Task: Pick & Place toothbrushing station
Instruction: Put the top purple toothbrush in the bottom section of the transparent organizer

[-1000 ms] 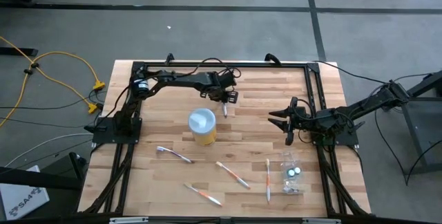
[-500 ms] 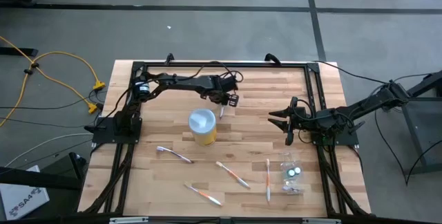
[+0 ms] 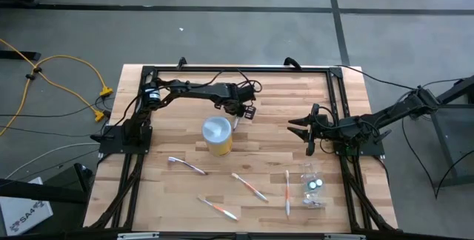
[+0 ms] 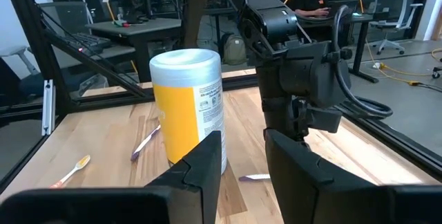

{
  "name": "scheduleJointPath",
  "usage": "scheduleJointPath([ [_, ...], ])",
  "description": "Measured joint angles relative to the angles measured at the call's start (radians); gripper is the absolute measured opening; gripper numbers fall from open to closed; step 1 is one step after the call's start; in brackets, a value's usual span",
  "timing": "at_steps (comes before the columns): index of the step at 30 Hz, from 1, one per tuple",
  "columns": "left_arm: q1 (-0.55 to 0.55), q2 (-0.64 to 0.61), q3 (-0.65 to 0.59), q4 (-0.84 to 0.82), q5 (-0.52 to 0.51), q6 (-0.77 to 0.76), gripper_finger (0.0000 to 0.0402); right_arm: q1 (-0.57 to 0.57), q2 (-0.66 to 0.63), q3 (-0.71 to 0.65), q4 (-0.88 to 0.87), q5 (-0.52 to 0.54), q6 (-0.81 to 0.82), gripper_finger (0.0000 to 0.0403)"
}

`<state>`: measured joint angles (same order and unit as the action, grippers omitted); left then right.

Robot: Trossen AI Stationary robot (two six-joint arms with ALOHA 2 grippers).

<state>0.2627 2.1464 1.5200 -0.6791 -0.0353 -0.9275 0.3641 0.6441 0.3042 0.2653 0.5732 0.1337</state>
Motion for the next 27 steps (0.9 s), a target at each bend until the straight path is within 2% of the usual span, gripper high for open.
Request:
scheduleJointPath([
  [9, -0.002, 0.000, 0.000, -0.001, -0.031, 0.015, 0.0063, 0.000, 0.000, 0.000, 0.000, 0.000, 0.000, 0.0105],
  [19, -0.001, 0.000, -0.001, -0.009, -0.045, 0.039, 0.0023, 0.000, 0.000, 0.000, 0.000, 0.000, 0.000, 0.0105],
  [27, -0.004, 0.000, -0.002, -0.009, -0.049, 0.092, 0.0040, 0.000, 0.000, 0.000, 0.000, 0.000, 0.000, 0.0105],
])
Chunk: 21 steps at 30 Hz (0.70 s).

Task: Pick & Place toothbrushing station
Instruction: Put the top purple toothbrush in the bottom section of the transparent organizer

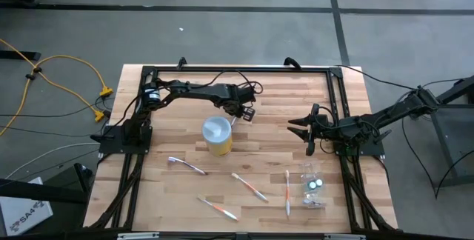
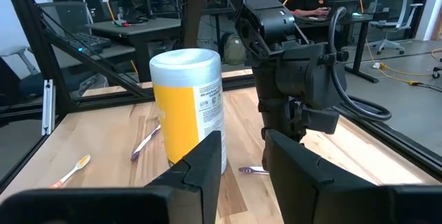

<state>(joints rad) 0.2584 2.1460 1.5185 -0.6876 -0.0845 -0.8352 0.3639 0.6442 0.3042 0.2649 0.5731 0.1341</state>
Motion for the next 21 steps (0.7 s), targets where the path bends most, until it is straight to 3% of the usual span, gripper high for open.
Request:
scheduleJointPath([
  [10, 0.000, 0.000, 0.000, 0.006, 0.003, 0.011, 0.0055, 0.000, 0.000, 0.000, 0.000, 0.000, 0.000, 0.0105],
  [17, 0.000, 0.000, 0.000, -0.005, 0.003, 0.009, 0.0011, 0.000, 0.000, 0.000, 0.000, 0.000, 0.000, 0.0105],
  [21, 0.000, 0.000, 0.000, -0.006, 0.004, 0.025, 0.0008, 0.000, 0.000, 0.000, 0.000, 0.000, 0.000, 0.0105],
])
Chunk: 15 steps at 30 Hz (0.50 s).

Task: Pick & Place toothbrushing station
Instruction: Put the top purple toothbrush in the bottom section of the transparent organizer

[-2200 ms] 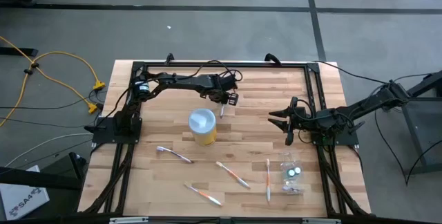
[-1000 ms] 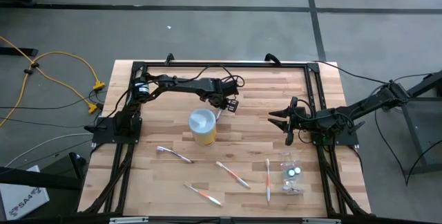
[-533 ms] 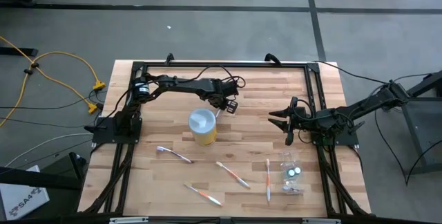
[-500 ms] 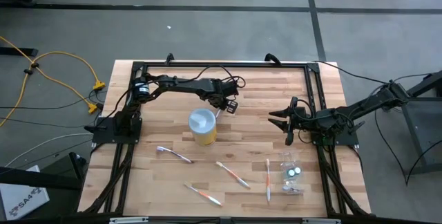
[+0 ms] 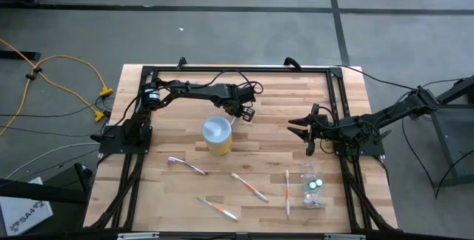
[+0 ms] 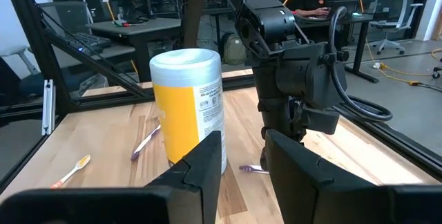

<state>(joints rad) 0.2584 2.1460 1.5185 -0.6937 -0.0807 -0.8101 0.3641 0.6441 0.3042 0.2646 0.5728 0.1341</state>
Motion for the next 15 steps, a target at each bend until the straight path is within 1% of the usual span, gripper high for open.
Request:
scheduleJointPath([
  [8, 0.000, -0.022, -0.003, 0.052, -0.013, 0.060, 0.0005, 0.000, 0.000, 0.000, 0.000, 0.000, 0.000, 0.0105],
  [15, -0.018, -0.091, -0.009, 0.124, -0.102, 0.155, 0.0004, 0.000, 0.000, 0.000, -0.001, 0.000, -0.005, 0.0105],
])
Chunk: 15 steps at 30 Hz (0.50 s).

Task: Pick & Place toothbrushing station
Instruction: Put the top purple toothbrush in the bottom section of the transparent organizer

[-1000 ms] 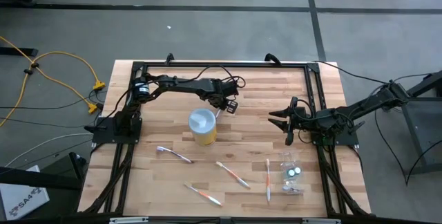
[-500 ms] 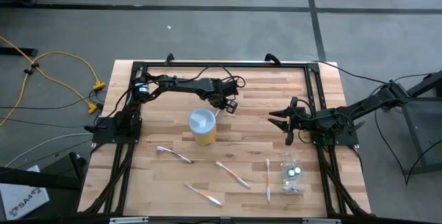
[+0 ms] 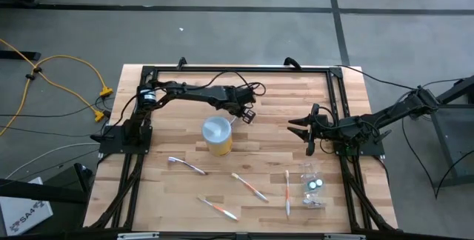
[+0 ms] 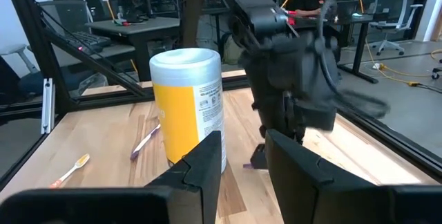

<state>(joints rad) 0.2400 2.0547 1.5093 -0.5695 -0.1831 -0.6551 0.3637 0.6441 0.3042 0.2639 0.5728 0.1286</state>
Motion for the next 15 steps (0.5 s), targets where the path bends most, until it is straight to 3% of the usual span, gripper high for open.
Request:
scheduleJointPath([
  [7, -0.016, -0.043, 0.004, 0.182, -0.007, 0.088, 0.0003, 0.000, 0.000, 0.000, -0.001, 0.000, -0.001, 0.0105],
  [15, -0.022, -0.068, 0.005, 0.244, -0.016, 0.173, 0.0003, 0.000, 0.000, 0.000, -0.036, 0.024, -0.002, 0.0105],
])
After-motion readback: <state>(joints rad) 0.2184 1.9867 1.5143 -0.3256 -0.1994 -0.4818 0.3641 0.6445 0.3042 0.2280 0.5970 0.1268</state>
